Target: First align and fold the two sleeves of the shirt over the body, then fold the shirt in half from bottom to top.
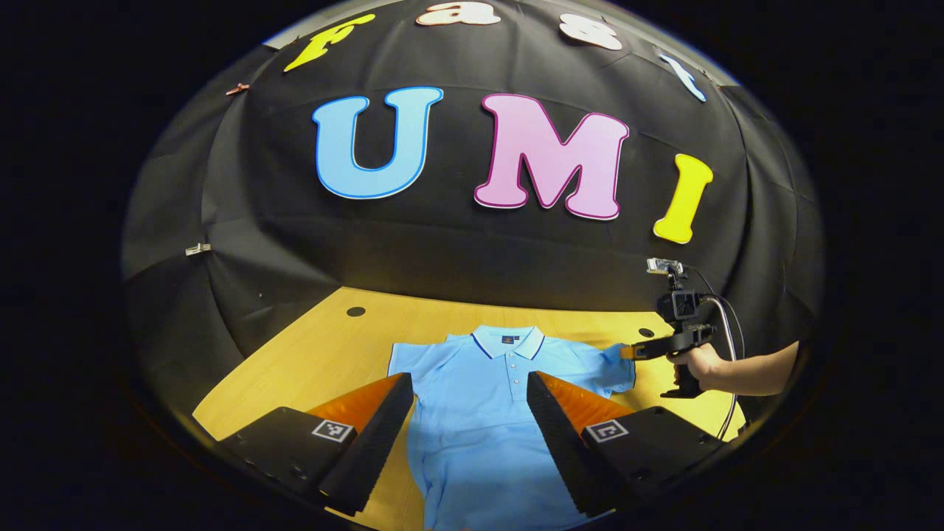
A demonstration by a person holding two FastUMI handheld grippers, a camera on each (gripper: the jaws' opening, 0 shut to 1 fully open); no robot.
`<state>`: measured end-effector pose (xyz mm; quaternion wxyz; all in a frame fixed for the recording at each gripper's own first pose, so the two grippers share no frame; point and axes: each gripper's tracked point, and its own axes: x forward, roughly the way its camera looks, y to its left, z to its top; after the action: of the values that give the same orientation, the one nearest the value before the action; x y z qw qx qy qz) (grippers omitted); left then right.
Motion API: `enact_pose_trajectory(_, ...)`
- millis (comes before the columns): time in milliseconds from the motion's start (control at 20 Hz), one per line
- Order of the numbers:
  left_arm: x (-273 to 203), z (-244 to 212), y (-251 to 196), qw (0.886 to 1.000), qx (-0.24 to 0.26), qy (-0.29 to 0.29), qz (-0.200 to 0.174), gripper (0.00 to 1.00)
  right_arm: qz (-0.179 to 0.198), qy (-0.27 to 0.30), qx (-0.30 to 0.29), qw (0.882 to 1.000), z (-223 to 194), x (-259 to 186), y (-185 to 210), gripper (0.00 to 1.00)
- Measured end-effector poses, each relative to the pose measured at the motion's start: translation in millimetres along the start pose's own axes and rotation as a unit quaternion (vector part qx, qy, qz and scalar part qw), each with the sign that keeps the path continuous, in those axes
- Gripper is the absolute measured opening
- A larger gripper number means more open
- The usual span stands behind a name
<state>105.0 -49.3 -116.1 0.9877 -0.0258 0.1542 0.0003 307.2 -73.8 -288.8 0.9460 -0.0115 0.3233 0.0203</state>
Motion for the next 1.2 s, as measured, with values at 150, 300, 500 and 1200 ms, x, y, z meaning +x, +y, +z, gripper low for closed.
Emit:
enact_pose_trajectory(150,-7,-4,12,1.0,-0.004,-0.001,0.014,0.99,0.026,-0.022,-0.027,0.999,31,-9,35,0.05)
enact_pose_trajectory(300,-15,-4,29,0.999,-0.016,-0.006,0.035,0.99,0.058,-0.03,-0.067,0.996,43,-11,86,0.05)
enact_pose_trajectory(500,-20,-4,49,0.997,-0.033,-0.017,0.062,0.99,0.11,-0.022,-0.108,0.988,34,-13,174,0.05)
enact_pose_trajectory(1200,64,-14,114,0.997,-0.037,0.019,0.058,0.96,0.186,0.006,-0.111,0.976,-15,-49,241,0.98)
